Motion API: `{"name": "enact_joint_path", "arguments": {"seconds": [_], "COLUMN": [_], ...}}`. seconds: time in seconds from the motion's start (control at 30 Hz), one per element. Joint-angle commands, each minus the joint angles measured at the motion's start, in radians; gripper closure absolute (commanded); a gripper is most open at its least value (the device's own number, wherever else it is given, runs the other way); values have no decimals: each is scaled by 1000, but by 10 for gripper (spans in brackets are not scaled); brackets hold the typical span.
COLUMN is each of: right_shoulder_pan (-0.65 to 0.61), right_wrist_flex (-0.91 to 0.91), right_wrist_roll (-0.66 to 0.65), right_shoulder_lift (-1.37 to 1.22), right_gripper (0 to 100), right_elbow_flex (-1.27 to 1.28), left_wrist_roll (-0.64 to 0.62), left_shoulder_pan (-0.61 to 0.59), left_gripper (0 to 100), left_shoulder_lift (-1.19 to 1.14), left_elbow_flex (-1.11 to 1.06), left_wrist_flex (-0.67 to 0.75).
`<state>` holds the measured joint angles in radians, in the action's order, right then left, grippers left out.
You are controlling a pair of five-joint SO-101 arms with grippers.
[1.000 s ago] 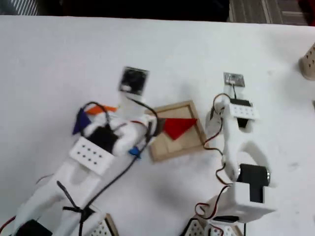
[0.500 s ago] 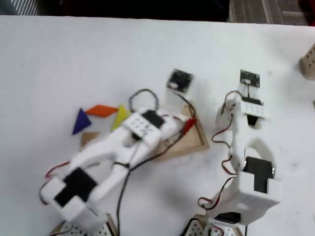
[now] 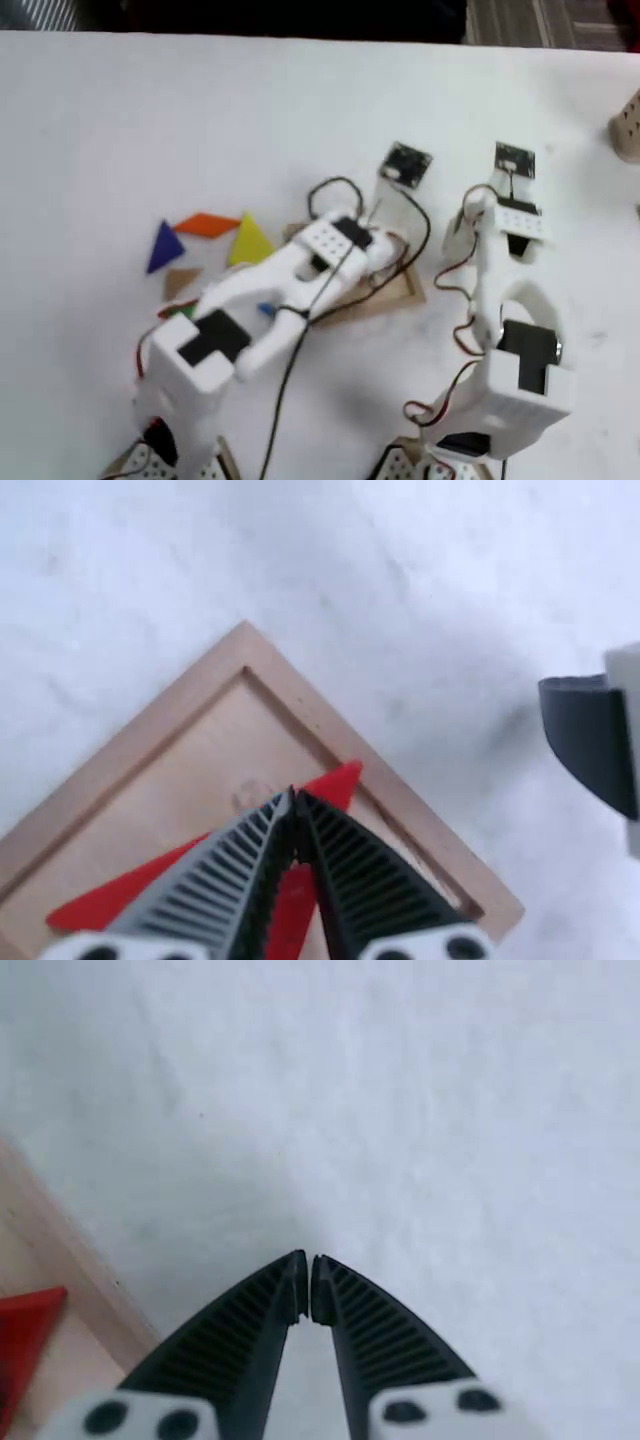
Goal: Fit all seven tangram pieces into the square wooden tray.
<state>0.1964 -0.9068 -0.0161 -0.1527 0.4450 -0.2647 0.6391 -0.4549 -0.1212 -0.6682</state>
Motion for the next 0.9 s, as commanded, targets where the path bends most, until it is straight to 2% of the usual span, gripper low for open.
{"name": "enact_joint_path", "arguments": {"seconds": [0.0,0.3,0.4,0.53,0.6,0.7,0.8,0.87], "right_shoulder_pan": [5,4,4,4,4,4,4,4], "right_wrist_flex": [-15,-16,-16,-16,-16,-16,-16,-16], "right_wrist_roll": [-17,-18,-18,-18,-18,-18,-18,-18], "right_shoulder_lift": [10,10,10,10,10,10,10,10], "right_gripper": [978,978,978,978,978,978,978,978], "right_elbow_flex": [-41,-38,-38,-38,-38,-38,-38,-38], "left_wrist_roll": [-11,-11,-11,-3,-2,17,78,83], "left_shoulder_pan": [-64,-162,-130,-21,44,117,127,114], "left_gripper": [978,978,978,978,978,978,977,977], "left_shoulder_lift": [-5,13,124,305,352,360,358,334], "left_elbow_flex": [25,26,26,-64,-175,-316,-382,-377], "left_wrist_flex": [17,8,-86,-181,-140,0,132,137]}}
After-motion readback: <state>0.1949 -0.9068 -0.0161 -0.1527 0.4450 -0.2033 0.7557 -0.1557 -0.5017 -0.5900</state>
